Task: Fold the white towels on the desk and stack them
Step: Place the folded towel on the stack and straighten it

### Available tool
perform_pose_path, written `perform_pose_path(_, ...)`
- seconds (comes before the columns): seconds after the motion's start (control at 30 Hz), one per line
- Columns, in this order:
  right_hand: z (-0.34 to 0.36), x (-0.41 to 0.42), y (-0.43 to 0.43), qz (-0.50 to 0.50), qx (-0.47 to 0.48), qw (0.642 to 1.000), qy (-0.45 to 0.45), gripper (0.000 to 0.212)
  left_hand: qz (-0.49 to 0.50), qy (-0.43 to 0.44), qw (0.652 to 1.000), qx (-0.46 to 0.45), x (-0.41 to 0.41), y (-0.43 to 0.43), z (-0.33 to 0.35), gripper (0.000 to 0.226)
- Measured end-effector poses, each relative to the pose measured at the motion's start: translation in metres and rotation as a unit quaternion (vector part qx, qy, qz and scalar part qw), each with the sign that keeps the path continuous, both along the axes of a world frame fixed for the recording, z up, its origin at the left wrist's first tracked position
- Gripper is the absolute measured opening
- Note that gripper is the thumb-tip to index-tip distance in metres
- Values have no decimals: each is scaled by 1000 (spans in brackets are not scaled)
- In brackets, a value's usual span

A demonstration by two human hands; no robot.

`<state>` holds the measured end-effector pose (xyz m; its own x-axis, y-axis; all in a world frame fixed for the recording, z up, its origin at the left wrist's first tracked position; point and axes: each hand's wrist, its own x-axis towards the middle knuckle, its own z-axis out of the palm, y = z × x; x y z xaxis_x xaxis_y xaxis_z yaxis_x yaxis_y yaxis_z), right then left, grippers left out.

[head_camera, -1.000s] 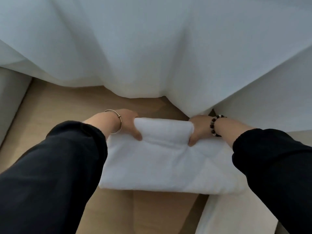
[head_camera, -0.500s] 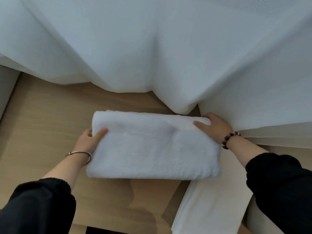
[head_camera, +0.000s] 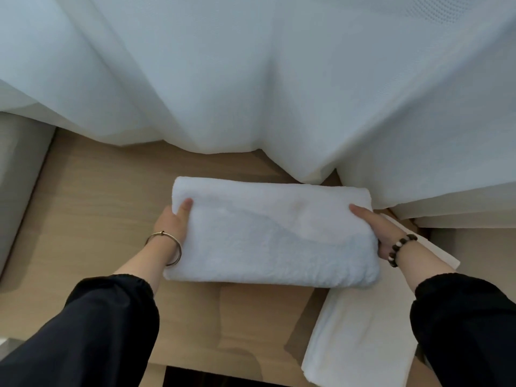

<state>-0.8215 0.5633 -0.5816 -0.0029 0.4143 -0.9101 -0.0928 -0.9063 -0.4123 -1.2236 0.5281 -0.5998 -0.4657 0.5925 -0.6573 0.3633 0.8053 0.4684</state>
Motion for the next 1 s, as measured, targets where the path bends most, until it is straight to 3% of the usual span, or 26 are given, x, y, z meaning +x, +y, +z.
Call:
perform_pose_path(0.17,1,-7,-4,-21,33,998,-42,55,-7,-14,1000,25,0,-2,-8,58)
perform_pose_path(0.43,-9,-12,-8,6,95,977,-192,57,21,-15,996,87,5,-11,-13,46)
perform_pose_path(0.53,-11,-20,-10,53,120,952,-277,57,36,-16,997,66,14,-8,-4,46)
perform_pose_path(0.6,-9,-26,-6,77,168,908,-377,53,-18,100,993,61,20,0,2,48)
perform_pose_path(0.67,5,-37,-3,93,254,827,-493,42,-136,261,948,123,32,8,12,58)
perform_pose_path(0.73,16,-61,-8,158,382,720,-558,36,-263,287,894,223,53,11,20,68)
perform_pose_path(0.8,15,-96,-23,256,454,651,-552,42,-382,268,844,266,77,5,16,62)
perform_pose_path(0.9,-9,-127,-40,487,384,612,-491,59,-460,262,819,223,93,-12,-5,57)
perform_pose_path(1.0,-32,-114,-35,528,375,587,-486,64,-452,290,808,242,92,-15,-26,59)
